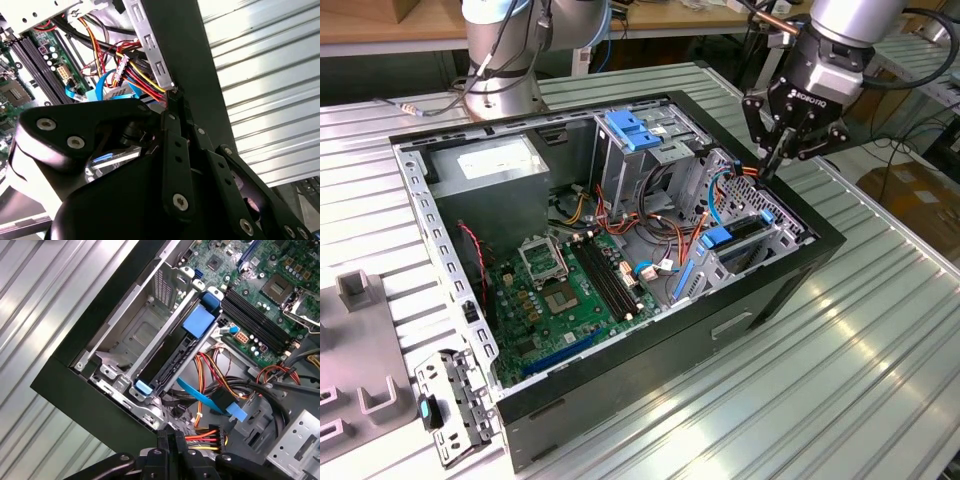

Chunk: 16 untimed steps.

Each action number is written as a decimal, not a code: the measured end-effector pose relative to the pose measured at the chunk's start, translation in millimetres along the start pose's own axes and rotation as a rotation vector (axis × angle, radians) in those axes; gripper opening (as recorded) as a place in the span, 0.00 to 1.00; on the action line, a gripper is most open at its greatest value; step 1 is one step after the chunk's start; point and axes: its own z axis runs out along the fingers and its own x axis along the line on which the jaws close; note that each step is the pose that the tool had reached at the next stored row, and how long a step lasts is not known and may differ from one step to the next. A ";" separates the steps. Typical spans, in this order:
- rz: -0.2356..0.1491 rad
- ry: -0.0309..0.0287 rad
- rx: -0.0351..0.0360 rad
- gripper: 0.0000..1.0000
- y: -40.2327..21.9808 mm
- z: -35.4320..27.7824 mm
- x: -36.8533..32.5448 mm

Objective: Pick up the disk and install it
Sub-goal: 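Insert the first disk wire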

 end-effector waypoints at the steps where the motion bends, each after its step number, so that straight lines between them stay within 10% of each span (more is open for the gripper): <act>1: 0.000 0.0000 0.0000 0.16 1.2 0.0 -0.9; 7: 0.021 0.0000 -0.0002 0.16 4.8 0.0 -3.6; 16: 0.169 -0.0008 -0.0021 0.16 4.9 0.0 -3.7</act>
